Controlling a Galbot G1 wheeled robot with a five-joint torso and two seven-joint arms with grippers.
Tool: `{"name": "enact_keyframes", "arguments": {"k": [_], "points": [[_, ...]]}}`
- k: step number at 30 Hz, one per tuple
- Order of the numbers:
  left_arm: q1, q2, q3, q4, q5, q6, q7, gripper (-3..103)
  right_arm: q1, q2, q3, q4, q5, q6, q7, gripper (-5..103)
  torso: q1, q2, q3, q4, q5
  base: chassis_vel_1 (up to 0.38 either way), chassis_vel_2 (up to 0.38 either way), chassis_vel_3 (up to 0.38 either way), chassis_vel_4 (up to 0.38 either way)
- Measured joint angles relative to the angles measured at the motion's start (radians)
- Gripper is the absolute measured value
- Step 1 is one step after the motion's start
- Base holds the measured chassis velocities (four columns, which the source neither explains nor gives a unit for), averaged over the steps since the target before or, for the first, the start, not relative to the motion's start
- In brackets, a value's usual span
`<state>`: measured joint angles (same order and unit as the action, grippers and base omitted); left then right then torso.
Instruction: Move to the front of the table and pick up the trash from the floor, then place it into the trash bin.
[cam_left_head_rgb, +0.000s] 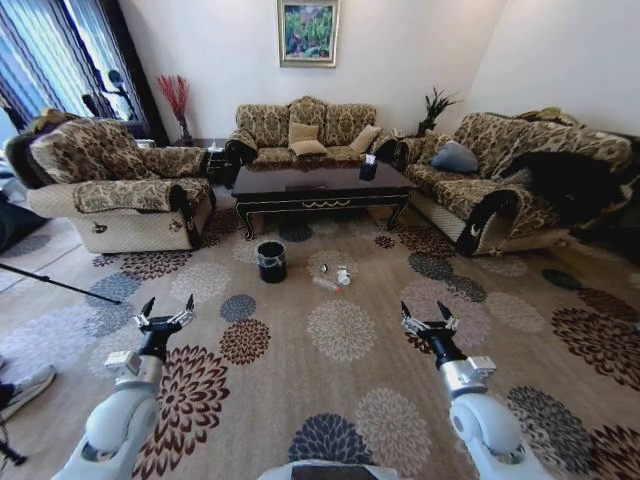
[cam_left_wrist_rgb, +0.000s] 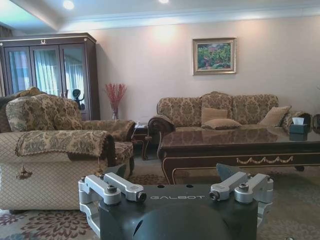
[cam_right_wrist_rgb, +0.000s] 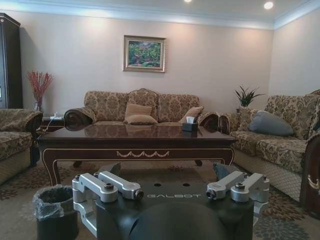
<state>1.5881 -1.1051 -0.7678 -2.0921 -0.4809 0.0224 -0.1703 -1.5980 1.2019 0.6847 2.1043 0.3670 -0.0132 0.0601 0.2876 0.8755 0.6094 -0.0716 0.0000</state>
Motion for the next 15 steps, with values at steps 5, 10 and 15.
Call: {"name": "enact_keyframes", "arguments": {"k": [5, 10, 15], "points": [[0.004, -0.001, -0.004, -0.001, 0.0, -0.001, 0.004, 100, -0.009, 0.006, 0.0, 0.009, -0.008, 0.001, 0.0, 100, -0.01, -0.023, -0.012, 0.0, 0.0, 0.0, 0.0, 0.0, 0.0], [0.004, -0.003, -0.002, 0.001, 0.0, -0.004, 0.008, 100, -0.02, 0.012, 0.005, 0.013, -0.017, 0.006, -0.002, 100, -0.019, -0.044, -0.024, 0.0, -0.0001, 0.0, 0.0, 0.0, 0.0], [0.003, -0.007, 0.003, 0.001, 0.006, -0.002, 0.007, 100, -0.026, 0.022, 0.005, 0.013, -0.026, 0.009, -0.003, 100, -0.029, -0.067, -0.038, -0.0001, 0.0, 0.0, 0.0, 0.0, 0.0]]}}
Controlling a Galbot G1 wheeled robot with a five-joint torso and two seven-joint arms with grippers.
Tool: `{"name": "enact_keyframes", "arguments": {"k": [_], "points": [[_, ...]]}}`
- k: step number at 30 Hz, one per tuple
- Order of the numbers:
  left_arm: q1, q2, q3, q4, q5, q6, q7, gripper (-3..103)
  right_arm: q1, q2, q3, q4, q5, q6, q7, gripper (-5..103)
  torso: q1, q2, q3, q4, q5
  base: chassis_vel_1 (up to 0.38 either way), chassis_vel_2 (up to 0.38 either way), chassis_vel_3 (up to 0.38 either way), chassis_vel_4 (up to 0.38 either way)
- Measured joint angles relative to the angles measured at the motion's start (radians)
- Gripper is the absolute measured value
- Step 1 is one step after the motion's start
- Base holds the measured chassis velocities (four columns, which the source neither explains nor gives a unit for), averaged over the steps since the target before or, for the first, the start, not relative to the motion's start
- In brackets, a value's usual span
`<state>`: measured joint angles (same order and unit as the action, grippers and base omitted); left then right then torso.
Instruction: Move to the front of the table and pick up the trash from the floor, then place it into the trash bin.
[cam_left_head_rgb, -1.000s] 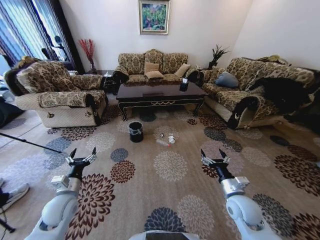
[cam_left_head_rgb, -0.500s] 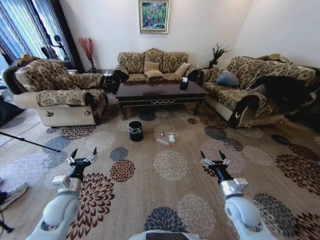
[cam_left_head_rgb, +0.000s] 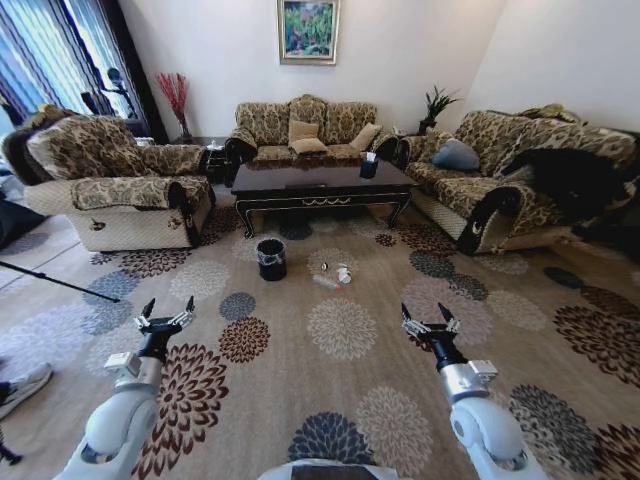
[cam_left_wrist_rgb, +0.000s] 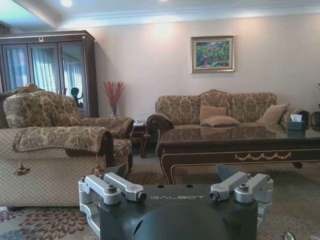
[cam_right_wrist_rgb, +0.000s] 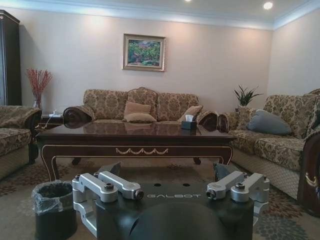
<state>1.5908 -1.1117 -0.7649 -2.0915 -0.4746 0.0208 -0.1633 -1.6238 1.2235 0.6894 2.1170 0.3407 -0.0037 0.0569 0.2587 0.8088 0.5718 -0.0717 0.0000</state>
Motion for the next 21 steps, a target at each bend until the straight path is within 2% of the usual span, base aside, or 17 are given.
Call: {"name": "enact_keyframes", "arguments": {"k": [21], "points": [[0.032, -0.019, -0.013, -0.017, 0.007, -0.01, 0.0, 100, -0.026, 0.019, -0.009, 0.003, -0.039, 0.023, -0.004, 100, -0.039, -0.093, -0.054, 0.0, 0.0, 0.0, 0.0, 0.0, 0.0]]}}
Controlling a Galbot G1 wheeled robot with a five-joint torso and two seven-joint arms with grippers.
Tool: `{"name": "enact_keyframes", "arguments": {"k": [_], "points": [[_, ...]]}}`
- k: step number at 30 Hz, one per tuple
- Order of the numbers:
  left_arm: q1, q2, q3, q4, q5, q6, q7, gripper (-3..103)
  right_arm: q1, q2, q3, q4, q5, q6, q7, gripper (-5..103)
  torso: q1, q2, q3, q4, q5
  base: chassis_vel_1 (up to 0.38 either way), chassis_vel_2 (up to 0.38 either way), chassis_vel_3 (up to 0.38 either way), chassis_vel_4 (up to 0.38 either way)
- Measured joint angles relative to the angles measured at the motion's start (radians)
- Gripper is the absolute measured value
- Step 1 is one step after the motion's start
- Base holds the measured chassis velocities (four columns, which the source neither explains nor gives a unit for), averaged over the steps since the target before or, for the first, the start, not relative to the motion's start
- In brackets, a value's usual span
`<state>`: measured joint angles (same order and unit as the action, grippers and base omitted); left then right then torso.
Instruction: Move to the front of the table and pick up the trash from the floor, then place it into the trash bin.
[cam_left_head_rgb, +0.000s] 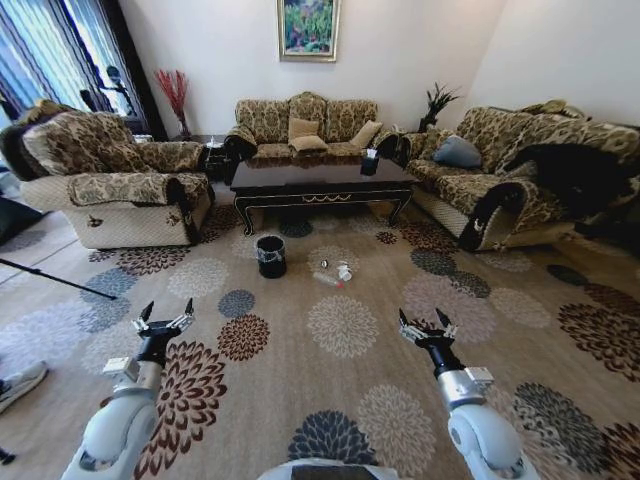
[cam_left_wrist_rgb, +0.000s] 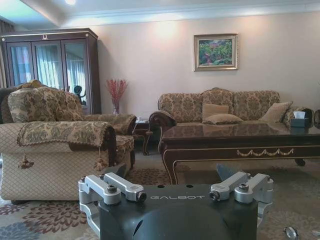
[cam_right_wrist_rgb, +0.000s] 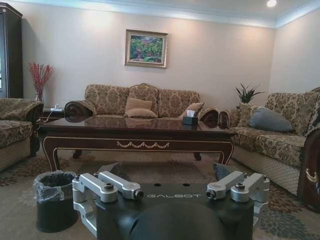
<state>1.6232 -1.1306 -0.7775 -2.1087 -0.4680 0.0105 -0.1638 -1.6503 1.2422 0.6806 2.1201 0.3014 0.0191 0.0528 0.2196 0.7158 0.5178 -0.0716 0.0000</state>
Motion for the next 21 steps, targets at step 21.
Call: {"name": "enact_keyframes", "arguments": {"k": [21], "points": [[-0.002, -0.003, 0.007, 0.0, 0.006, 0.002, 0.0, 100, -0.001, 0.005, -0.007, -0.023, -0.014, 0.04, -0.003, 100, -0.037, -0.09, -0.053, 0.0, -0.0001, 0.0, 0.0, 0.0, 0.0]]}}
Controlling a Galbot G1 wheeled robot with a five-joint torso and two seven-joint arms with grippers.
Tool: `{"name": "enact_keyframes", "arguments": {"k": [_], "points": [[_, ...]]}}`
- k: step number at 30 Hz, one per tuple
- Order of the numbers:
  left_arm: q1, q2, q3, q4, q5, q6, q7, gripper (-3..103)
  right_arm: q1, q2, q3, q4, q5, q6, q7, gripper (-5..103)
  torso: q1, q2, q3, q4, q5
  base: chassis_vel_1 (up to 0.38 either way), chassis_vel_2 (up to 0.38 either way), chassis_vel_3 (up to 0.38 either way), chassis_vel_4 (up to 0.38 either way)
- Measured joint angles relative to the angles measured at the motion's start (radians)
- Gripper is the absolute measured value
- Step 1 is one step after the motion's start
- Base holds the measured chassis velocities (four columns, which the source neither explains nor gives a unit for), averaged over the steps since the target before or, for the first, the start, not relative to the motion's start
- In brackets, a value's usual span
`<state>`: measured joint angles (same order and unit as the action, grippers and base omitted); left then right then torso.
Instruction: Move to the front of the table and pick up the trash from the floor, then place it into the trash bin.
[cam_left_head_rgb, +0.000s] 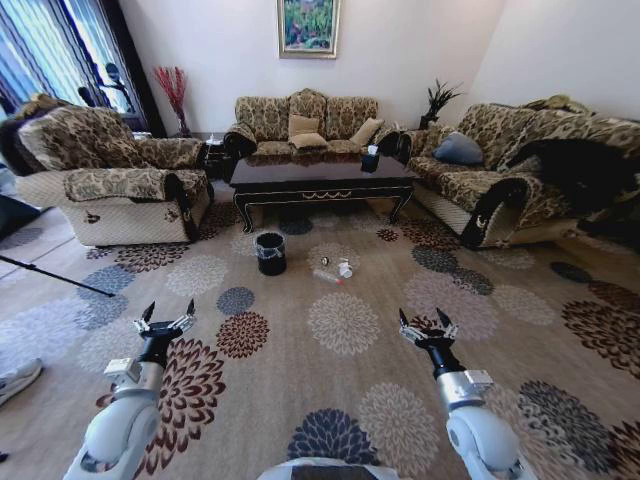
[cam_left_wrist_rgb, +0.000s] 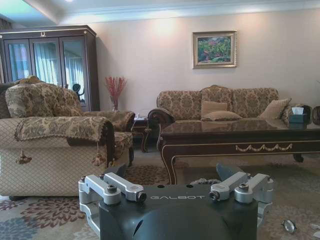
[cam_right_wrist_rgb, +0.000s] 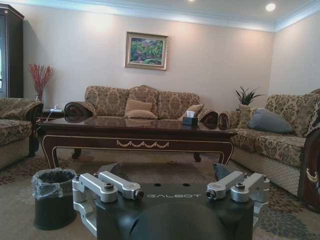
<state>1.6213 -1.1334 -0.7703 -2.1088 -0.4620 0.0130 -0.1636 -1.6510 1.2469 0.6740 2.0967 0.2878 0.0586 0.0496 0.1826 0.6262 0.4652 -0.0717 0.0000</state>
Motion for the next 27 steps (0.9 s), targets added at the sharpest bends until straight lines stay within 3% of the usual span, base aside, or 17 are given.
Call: {"name": "enact_keyframes", "arguments": {"k": [27], "points": [[-0.006, -0.006, 0.011, 0.003, 0.012, -0.03, 0.018, 100, -0.026, 0.024, -0.004, 0.017, -0.031, 0.012, -0.005, 100, -0.046, -0.114, -0.067, -0.0001, 0.0, 0.0, 0.0, 0.0, 0.0]]}}
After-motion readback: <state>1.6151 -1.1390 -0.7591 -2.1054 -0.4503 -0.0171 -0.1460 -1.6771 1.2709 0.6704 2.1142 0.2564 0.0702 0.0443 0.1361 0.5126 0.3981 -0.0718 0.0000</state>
